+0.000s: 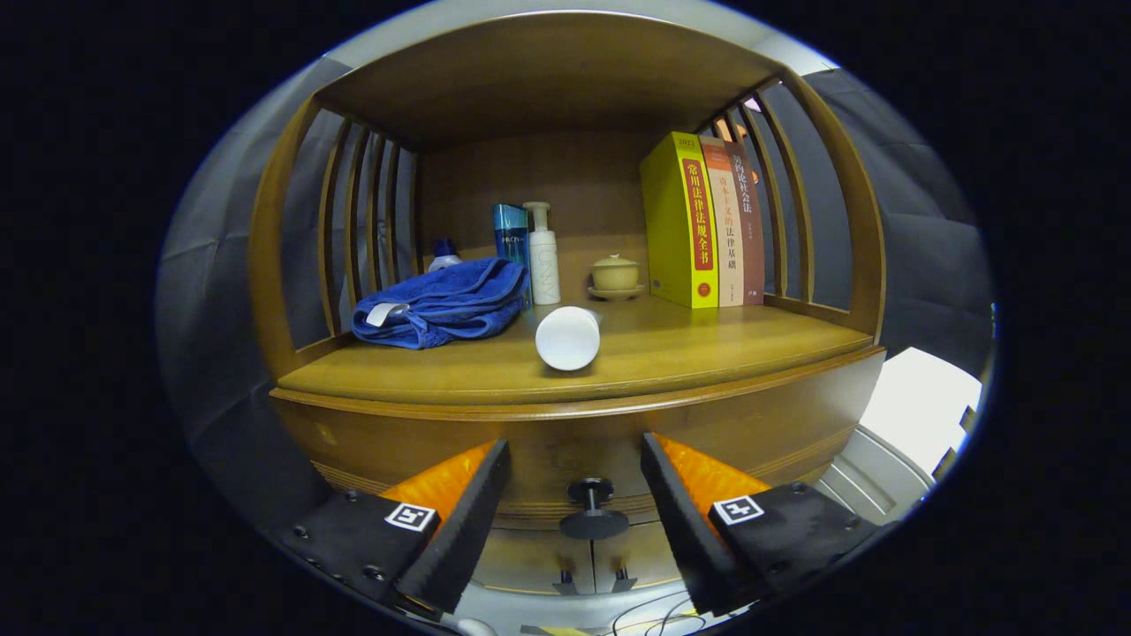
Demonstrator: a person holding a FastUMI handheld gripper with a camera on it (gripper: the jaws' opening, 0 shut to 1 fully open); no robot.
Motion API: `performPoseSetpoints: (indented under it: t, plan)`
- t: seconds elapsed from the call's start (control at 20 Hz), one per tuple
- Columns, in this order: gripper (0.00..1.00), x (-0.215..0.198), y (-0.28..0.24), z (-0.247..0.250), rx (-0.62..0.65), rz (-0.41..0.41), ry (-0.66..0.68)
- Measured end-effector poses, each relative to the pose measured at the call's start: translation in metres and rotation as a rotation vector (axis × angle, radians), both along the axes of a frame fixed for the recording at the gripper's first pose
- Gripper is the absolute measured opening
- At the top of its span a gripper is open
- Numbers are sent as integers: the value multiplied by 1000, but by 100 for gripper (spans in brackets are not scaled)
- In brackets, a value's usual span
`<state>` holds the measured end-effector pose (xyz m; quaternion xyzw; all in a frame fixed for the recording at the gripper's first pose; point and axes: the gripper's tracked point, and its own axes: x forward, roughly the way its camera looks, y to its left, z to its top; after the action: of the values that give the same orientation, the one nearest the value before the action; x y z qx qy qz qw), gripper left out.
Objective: Pull open the drawer, take out the items inside it, and place them on the countertop above the cabinet.
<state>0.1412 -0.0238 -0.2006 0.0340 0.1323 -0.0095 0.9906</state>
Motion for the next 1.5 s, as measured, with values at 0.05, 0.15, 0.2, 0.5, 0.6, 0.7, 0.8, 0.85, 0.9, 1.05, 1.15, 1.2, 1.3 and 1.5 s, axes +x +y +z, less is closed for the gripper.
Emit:
performPoseSetpoints:
  t: [0.05, 0.15, 0.2, 0.5, 0.6, 0.7, 0.8, 0.85, 0.9, 1.05, 1.15, 1.2, 1.3, 1.5]
  plan:
    - [98, 0, 0, 0, -3, 2, -17]
    - [98, 1, -1, -1, -17, 4, -46]
    - [98, 1, -1, -2, -17, 5, -58]
    - [98, 1, -3, -5, -60, 10, -118]
    - [98, 1, -3, -4, -47, 9, -113]
    - [98, -1, -4, -4, -37, 12, -71]
    - [98, -9, -3, 12, -7, 14, -81]
    - [98, -14, -4, 24, -1, 10, -105]
    - [98, -21, -6, 33, -3, 6, -122]
    - [98, -45, -6, 61, -27, 4, -158]
    - [98, -62, 0, 80, -23, 14, -179]
    - [98, -70, 4, 89, -17, 19, -191]
    - [98, -86, 7, 107, -17, 17, -219]
    - [98, -110, 11, 142, -18, 17, -245]
